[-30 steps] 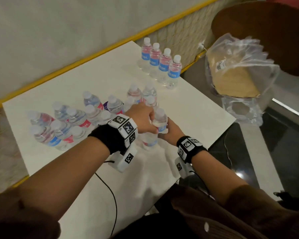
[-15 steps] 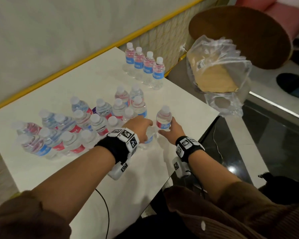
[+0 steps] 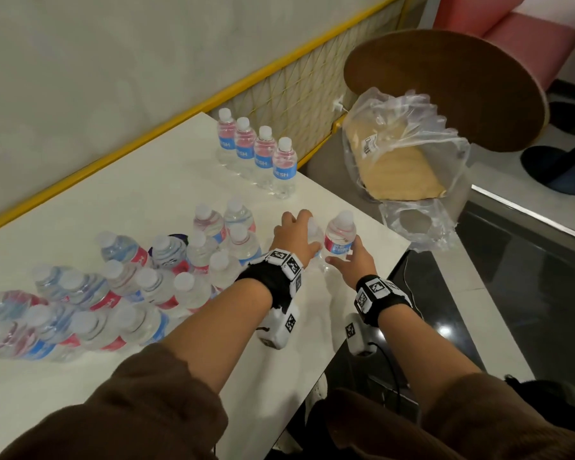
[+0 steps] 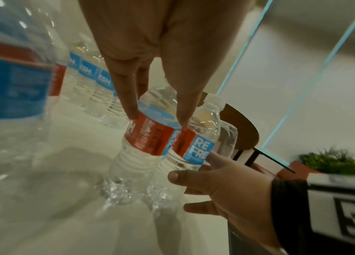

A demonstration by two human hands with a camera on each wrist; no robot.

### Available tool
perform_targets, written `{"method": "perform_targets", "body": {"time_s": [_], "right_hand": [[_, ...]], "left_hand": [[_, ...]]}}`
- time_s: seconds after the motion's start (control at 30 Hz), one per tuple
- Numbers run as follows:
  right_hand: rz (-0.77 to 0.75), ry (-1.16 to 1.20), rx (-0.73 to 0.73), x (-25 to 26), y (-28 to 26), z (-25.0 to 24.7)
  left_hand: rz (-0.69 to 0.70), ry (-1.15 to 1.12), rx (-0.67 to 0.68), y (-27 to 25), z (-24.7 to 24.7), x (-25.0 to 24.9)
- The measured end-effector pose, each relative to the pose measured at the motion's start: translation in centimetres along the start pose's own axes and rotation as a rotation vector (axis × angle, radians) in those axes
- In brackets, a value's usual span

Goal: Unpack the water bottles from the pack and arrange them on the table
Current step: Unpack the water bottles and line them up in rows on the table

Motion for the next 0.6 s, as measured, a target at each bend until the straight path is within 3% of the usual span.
{"method": "perform_targets", "body": {"time_s": [0.4,0.6], "right_hand": [[-0.042,0.076,0.012,0.7,8.0,-0.7],[-0.044,0.093,0.038,1.2,10.4,-0.9]], "left_hand": [[0.014,-0.475,-0.245,9.5,0.5,0.0],[-0.159,-0.605,-0.244,11.2,3.5,3.1]]}}
Point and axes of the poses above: each hand's wrist, its own y-axis towards the middle knuckle, its own z-axis out of the palm, x = y × z, the point moved 1 cm from there along y, towards the middle knuckle, and after that the axes turned 7 degrees about x, right-handed, at the moved point
